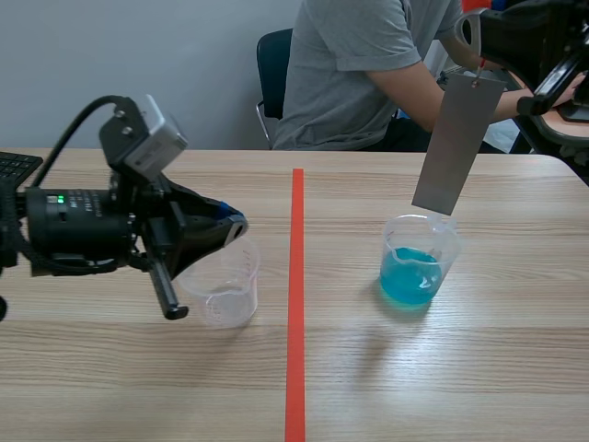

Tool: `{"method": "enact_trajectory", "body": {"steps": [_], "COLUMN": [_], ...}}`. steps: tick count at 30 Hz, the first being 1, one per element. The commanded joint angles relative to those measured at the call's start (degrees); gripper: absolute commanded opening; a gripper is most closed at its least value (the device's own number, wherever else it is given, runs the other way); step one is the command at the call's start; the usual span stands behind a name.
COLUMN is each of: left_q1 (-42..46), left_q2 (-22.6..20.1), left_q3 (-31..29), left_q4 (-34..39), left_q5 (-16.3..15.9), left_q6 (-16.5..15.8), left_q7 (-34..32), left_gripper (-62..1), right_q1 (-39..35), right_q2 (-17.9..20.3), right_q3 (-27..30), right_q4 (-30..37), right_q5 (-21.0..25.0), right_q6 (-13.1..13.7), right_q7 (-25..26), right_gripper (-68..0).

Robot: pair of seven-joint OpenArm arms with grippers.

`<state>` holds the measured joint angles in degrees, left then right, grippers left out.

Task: Do the redox reaction experiment.
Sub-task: 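Move the plate over the blue solution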

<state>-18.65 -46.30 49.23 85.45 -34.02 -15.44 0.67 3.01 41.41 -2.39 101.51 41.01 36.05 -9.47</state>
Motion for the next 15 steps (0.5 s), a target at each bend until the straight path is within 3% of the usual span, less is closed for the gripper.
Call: {"method": "enact_trajectory", "body": {"steps": [1,7,15], "left_q1": [-2.45,-12.52,-20.00], "left_q2": [2.01,10.29,20.96], "left_q3": [1.27,10.91,16.37], "left_q4": [-1.33,-9.75,-20.00], "left_q5": [-0.24,-0.28,-0.28], "left_q6": [0.11,2.47,4.22], "left_q7": [-0.83,-0.79,-0.87], "left_gripper": [-57.7,-57.7,-57.7], "right_q1": [1.60,1.60,1.60], "right_q2": [0.31,0.31,0.31], "right_q3": [0.17,0.17,0.17], "right_q4": [0.15,0.15,0.15], "right_q5": [0.85,0.85,0.87], "right_q6": [-0.20,-0.20,-0.20], "right_q7": [0.81,0.81,0.83], "right_gripper": [-66.2,-66.2,-66.2]}}
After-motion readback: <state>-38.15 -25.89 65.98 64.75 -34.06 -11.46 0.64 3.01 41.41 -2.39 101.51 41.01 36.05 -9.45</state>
